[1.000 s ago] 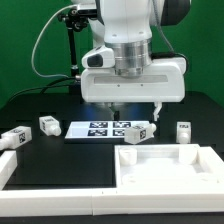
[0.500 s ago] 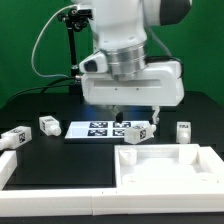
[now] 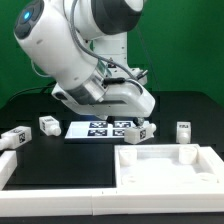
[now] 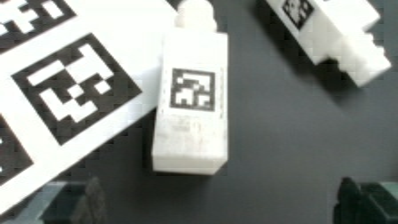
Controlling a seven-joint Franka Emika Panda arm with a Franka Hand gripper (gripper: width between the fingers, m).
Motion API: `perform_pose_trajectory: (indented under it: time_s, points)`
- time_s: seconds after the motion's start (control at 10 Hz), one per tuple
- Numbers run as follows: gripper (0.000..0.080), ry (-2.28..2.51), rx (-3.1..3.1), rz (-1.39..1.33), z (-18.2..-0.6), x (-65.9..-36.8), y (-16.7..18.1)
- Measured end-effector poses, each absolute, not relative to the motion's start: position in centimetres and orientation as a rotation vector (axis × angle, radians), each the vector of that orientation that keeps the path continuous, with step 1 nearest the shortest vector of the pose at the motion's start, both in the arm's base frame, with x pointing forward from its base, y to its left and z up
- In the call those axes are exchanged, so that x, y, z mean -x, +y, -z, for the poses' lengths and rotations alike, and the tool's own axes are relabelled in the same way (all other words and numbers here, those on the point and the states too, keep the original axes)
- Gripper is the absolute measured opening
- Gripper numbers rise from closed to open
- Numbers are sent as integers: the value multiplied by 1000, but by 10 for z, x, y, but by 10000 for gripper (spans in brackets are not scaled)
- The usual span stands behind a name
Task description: Assemble one leg
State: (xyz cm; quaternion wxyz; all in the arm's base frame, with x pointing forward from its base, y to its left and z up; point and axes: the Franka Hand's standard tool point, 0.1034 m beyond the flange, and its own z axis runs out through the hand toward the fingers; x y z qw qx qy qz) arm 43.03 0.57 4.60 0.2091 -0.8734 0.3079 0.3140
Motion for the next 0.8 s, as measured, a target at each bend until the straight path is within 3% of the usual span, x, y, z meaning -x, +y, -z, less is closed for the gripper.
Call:
perform_pose_trajectory:
  time_s: [0.3,0.5,0.8]
  points:
    - [649,852,2355,-981,-44,-425,8]
    - [649,866,2162,-1253,-41,-404,20]
    - [649,854,2153,-1269,-37,-406,22]
